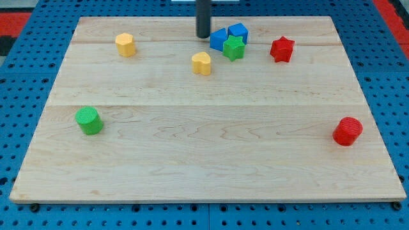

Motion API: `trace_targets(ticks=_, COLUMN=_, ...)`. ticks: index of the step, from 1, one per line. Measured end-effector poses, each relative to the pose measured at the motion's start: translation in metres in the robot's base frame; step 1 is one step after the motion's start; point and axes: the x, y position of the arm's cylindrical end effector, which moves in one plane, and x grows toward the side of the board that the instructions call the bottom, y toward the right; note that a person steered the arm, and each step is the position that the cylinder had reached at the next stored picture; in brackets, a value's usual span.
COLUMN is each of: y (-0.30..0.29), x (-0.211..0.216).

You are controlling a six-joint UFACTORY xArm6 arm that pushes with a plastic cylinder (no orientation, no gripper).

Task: Point your arm at the center of the board

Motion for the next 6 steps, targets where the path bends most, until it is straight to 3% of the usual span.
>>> trace_targets(ticks=2, y=-0.087, x=0.039)
trace_targets(ticks=3, y=-0.095, x=0.064)
trace_targets(ticks=4, y=-0.095, x=0.091)
trace_targets(ticks=6, y=-0.035, x=0.110)
